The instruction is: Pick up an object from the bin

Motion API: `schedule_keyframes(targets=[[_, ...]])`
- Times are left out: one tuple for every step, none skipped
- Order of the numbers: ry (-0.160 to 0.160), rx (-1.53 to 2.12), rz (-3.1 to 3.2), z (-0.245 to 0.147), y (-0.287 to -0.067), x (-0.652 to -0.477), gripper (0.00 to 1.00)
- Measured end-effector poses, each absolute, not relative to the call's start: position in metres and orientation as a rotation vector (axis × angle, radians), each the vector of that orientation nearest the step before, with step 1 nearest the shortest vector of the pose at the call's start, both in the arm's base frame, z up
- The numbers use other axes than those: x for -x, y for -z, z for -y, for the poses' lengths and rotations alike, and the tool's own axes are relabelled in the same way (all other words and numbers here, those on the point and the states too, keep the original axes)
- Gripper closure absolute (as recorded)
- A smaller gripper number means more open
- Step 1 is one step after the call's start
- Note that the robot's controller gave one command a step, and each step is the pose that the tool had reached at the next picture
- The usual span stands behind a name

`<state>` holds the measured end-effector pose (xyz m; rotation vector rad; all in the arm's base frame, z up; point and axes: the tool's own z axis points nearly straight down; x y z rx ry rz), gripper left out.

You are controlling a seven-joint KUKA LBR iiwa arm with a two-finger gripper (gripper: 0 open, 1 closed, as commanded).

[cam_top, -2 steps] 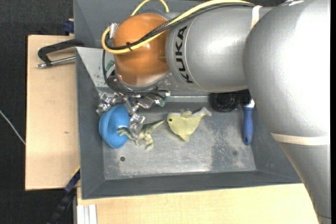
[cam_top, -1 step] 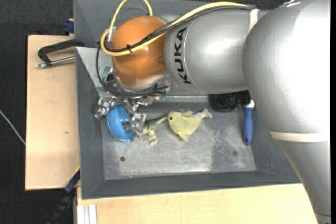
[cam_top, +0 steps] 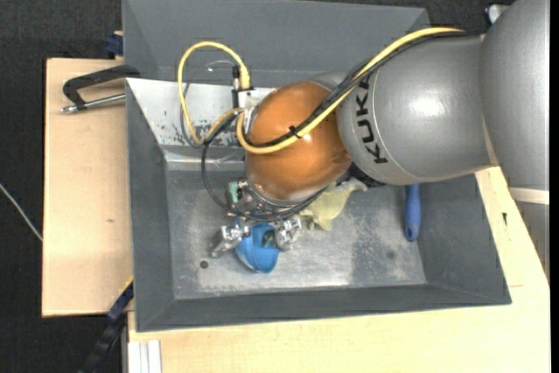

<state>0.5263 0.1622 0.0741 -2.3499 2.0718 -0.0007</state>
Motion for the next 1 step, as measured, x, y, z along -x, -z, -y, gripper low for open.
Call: schedule_keyframes(targets=[[0.002,2.352,-2.076,-0.1613,-0.0749,-0.5266,1.00]])
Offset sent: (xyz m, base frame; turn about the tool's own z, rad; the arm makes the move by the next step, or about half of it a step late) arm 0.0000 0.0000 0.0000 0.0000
